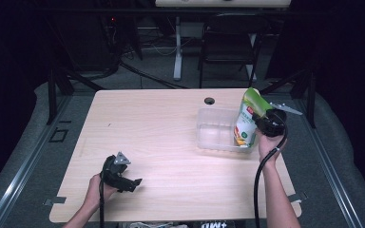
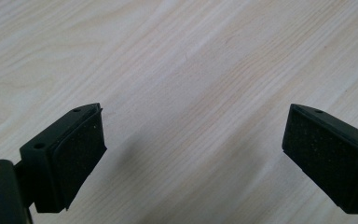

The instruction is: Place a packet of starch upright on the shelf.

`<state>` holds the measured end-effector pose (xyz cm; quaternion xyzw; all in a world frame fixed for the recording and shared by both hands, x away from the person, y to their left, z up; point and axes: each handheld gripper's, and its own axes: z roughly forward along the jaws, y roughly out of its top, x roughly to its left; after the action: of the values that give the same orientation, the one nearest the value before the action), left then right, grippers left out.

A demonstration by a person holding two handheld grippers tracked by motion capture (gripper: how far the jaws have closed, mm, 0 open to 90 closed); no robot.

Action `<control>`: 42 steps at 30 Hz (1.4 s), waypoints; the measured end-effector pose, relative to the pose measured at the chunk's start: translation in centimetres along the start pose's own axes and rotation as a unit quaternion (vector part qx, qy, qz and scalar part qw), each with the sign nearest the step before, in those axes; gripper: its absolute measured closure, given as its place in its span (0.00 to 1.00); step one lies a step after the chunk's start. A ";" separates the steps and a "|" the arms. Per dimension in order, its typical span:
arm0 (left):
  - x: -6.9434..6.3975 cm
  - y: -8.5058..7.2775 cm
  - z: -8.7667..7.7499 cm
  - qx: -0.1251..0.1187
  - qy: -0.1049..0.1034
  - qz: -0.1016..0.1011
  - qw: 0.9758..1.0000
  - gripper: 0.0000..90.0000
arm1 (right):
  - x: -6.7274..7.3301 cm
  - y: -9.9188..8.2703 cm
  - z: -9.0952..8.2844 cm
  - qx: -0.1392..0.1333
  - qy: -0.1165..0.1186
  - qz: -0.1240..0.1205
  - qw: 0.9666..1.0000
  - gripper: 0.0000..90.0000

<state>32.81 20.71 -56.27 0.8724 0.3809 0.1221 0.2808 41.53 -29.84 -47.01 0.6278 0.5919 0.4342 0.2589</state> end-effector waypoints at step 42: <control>-0.6 0.2 -0.3 -0.011 0.007 0.013 1.000 0.06 | 0.0 -2.7 -10.4 0.088 0.102 -0.092 0.987 0.05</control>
<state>32.38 20.27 -55.97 0.8734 0.3701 0.1360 0.2859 31.27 -31.40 -44.19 0.5435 0.7063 0.4162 0.1802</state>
